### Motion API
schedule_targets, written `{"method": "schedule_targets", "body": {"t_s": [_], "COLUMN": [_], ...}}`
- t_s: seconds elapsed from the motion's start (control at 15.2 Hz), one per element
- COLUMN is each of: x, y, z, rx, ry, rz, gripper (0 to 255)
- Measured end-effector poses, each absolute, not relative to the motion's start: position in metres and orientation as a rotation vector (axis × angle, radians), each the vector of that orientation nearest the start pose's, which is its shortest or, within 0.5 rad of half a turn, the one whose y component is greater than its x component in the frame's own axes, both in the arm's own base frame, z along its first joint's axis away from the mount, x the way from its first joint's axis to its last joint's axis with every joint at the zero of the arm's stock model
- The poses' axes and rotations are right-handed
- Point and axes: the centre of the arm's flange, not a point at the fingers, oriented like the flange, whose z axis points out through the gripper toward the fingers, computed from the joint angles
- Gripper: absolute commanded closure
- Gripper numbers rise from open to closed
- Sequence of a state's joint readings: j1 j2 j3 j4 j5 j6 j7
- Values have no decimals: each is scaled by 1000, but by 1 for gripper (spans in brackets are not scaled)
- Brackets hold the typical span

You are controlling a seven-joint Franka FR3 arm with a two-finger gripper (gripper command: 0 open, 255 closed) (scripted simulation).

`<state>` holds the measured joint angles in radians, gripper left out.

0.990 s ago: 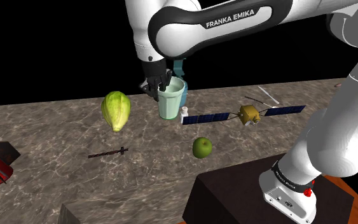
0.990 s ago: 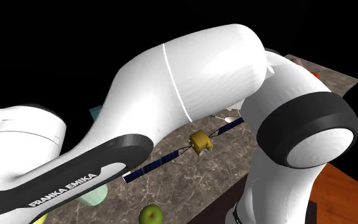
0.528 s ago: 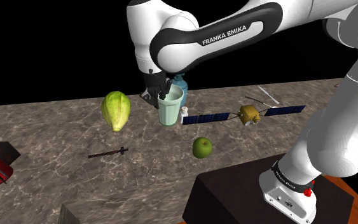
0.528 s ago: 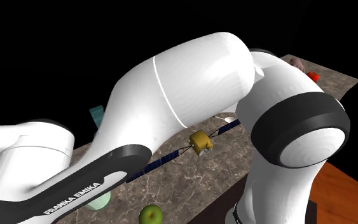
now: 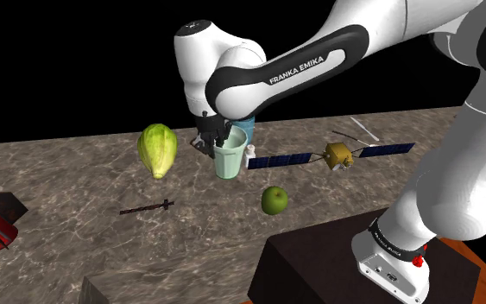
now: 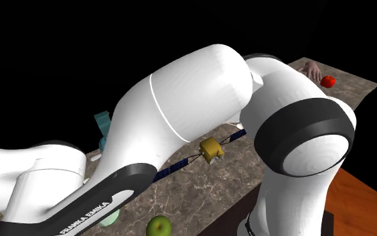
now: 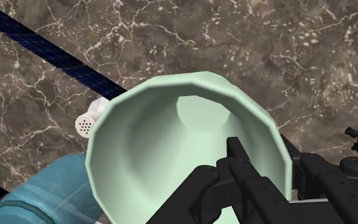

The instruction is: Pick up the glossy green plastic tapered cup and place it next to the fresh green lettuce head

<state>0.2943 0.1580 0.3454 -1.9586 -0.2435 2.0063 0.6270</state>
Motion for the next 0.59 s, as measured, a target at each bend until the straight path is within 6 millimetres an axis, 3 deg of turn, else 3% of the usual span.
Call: {"method": "schedule_targets", "body": {"t_s": [0.59], "x": [477], "y": [328], "z": [344], "rx": [-3323], "ry": [-209], "rz": [-29], "gripper": [255]}}
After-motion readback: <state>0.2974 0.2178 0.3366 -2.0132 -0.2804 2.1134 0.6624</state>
